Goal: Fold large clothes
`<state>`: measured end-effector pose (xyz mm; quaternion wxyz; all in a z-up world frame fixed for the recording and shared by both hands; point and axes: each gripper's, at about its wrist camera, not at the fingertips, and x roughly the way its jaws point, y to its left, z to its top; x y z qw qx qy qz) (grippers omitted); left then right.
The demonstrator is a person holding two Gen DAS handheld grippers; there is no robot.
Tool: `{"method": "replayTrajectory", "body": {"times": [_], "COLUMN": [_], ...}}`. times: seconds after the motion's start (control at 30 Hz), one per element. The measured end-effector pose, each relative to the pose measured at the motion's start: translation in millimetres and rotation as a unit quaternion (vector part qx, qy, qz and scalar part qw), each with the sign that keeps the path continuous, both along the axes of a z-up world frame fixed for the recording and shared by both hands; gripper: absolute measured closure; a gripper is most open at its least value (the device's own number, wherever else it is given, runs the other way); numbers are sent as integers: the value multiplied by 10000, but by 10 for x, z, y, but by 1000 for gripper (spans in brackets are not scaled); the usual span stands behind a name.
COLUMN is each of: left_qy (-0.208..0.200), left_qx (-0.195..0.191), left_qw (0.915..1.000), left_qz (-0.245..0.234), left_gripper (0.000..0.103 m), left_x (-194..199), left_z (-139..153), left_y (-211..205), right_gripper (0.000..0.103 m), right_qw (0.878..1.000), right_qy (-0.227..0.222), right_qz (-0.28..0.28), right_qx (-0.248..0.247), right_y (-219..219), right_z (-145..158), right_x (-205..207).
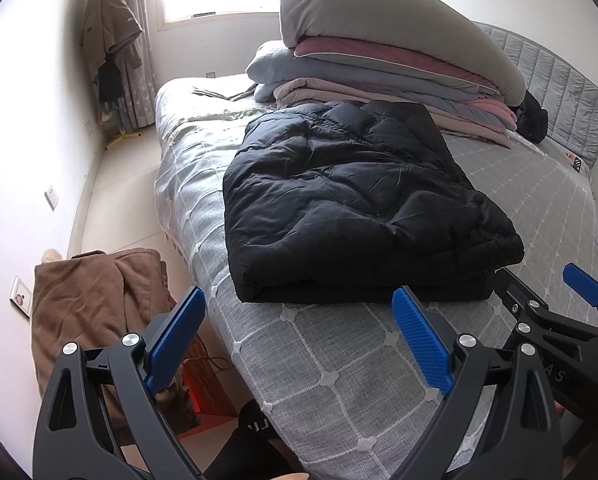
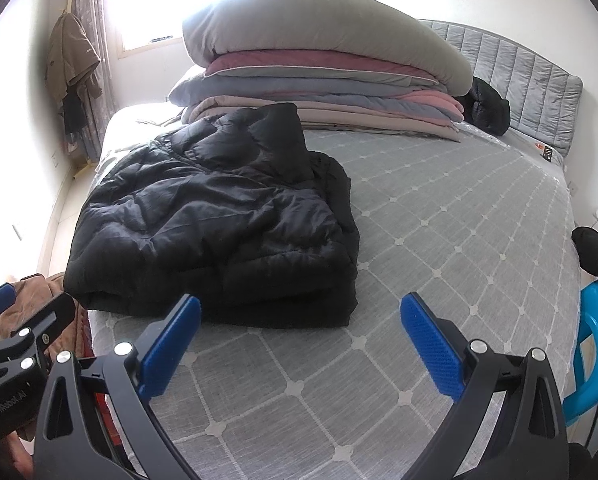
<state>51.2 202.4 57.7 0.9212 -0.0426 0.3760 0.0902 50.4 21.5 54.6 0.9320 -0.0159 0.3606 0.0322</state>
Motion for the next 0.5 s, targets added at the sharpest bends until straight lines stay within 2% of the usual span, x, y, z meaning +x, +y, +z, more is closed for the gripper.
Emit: {"method": "replayTrajectory", "body": {"times": [0.5], "left_qy": [6], "left_qx": [15], "left_qw": [10000], "left_qz": [23], "left_gripper": [11], "left_x": [-9], "left_z": [-10], "left_y": [12], "right_gripper": [6], "right_qw": [10000], "right_qy": [11], "right_qz": [8], "right_qx": [7], "right_y": [-12], "right_z": [8], "right_x": [-1]}}
